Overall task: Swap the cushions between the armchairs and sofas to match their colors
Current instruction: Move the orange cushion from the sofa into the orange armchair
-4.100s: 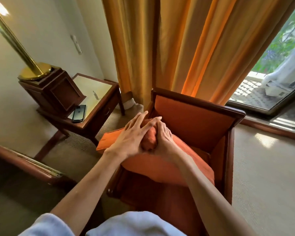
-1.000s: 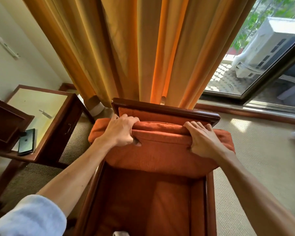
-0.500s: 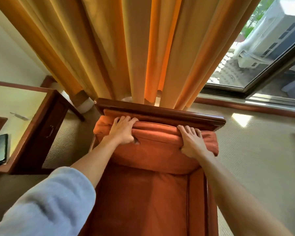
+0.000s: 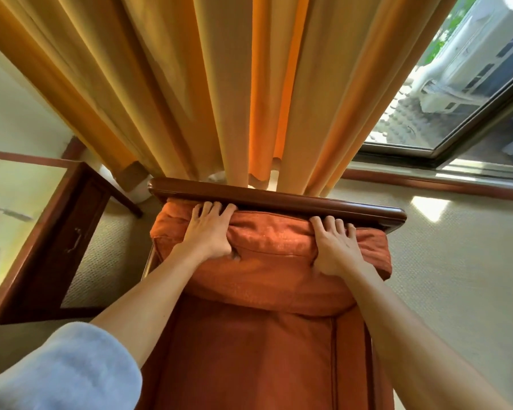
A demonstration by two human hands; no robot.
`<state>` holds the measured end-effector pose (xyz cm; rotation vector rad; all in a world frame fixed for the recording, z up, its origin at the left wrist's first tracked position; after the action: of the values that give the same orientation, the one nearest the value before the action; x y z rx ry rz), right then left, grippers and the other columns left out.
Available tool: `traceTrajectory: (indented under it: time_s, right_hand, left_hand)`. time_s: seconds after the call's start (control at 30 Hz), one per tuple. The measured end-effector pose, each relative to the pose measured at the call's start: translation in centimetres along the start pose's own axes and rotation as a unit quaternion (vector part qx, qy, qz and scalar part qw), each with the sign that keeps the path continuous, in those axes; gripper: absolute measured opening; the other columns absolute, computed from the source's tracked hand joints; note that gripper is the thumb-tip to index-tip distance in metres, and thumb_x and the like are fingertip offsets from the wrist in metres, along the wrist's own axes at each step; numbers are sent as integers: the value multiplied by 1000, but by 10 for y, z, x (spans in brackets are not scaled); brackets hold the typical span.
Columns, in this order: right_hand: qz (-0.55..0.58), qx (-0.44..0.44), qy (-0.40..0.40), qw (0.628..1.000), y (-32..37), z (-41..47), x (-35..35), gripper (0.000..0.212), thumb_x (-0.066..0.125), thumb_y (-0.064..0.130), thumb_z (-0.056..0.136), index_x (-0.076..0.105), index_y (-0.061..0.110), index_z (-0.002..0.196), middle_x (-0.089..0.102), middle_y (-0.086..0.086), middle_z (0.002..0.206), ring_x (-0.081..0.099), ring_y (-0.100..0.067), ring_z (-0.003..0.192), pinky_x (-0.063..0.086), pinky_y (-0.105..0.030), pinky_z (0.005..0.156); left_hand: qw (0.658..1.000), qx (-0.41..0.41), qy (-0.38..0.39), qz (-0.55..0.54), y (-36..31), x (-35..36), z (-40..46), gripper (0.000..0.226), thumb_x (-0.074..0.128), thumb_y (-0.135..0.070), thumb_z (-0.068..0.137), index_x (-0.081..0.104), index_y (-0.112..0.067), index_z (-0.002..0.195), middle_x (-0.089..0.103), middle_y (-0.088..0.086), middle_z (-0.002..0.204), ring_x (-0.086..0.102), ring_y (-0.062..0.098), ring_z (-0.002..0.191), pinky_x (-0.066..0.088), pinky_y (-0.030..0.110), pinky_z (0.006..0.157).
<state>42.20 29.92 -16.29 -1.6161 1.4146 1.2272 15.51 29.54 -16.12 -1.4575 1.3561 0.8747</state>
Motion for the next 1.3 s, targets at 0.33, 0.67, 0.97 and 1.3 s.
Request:
traceTrajectory:
  time_s: [0.33, 0.67, 0.97, 1.3]
  right_hand:
    - [42, 47, -69, 996, -12, -50, 13, 104, 70, 50, 80, -2, 46, 155, -6, 4, 167, -12, -24, 153, 3, -61, 119]
    - [287, 95, -30, 953, 11, -103, -46, 84, 59, 55, 93, 13, 30, 158, 15, -4, 166, 5, -28, 153, 7, -54, 122]
    - [593, -44, -69, 801, 188, -245, -94, 83, 75, 51, 82, 34, 32, 150, 41, -2, 154, 38, -14, 140, 41, -41, 111]
    - [554, -235, -9, 799, 359, -358, -113, 81, 75, 47, 85, 33, 31, 152, 36, 5, 157, 32, -11, 144, 32, -30, 110]
  left_hand:
    - [998, -32, -47, 35, 14, 8, -61, 111, 70, -21, 87, -14, -51, 153, -15, -1, 167, -17, 31, 152, -11, 64, 117]
    - [913, -169, -80, -362, -5, -63, -118, 87, 74, -40, 88, 21, -40, 156, 18, 2, 166, 20, 30, 151, 21, 59, 120]
    - [824, -184, -242, -478, -44, -102, -328, 85, 78, -34, 85, 30, -31, 155, 37, -1, 158, 34, 20, 146, 35, 42, 117]
    - [773, -298, -438, -349, 53, -131, -523, 111, 78, -60, 74, 7, -42, 157, 7, 2, 168, 6, 23, 154, 8, 68, 118]
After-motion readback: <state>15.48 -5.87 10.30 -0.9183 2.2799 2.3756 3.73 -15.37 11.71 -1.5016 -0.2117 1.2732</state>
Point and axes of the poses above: each hand's wrist, its own z-axis towards the middle knuckle, its own x-axis out of the palm, y = z × x, the point moved 4 cm from there along z, towards the middle knuckle
